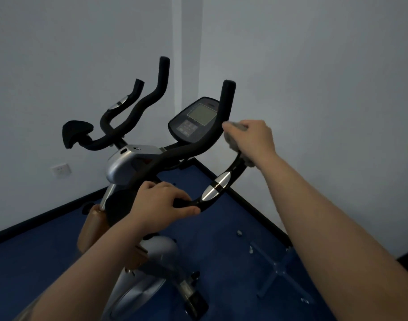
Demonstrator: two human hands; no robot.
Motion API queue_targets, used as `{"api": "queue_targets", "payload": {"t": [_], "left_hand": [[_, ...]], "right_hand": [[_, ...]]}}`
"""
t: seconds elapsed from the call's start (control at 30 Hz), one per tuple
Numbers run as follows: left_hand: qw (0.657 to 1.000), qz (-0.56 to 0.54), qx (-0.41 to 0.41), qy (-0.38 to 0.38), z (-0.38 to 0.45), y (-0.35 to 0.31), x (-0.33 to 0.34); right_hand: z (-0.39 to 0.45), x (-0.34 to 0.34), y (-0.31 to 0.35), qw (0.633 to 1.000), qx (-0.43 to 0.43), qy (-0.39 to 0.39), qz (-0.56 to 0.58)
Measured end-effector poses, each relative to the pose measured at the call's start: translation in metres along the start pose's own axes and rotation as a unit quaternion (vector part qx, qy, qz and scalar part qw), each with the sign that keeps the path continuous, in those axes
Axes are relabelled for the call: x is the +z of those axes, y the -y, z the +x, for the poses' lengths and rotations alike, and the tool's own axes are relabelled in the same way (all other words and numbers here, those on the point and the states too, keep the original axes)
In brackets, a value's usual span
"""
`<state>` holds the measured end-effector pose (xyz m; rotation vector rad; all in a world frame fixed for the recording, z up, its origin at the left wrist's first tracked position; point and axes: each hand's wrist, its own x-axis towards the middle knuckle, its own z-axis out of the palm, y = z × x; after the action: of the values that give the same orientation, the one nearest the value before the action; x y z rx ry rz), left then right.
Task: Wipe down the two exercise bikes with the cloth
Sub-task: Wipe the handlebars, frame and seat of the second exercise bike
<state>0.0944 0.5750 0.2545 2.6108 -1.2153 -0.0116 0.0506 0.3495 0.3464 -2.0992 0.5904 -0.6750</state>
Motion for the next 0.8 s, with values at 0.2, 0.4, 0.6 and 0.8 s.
{"api": "queue_targets", "payload": {"t": [0.2,0.4,0.6,0.8], "left_hand": [[1.0,-0.003,-0.008,-0.004,0.002,0.001,0.0],[1.0,-0.011,-0.013,-0.004,-0.001,-0.002,-0.003],[0.965,-0.235,-0.051,-0.102,-0.011,-0.004,-0.01],[0.901,-0.218,-0.195,-0.319,-0.027,0.0,-0.004]], "right_hand": [[-0.035,0.043,-0.023,0.967,-0.118,-0.226,-0.02],[-0.059,0.048,-0.05,0.92,-0.302,-0.153,-0.2],[-0.094,0.067,-0.059,0.861,-0.474,-0.035,-0.182],[-0.104,0.072,-0.054,0.912,-0.362,-0.093,-0.168]]}}
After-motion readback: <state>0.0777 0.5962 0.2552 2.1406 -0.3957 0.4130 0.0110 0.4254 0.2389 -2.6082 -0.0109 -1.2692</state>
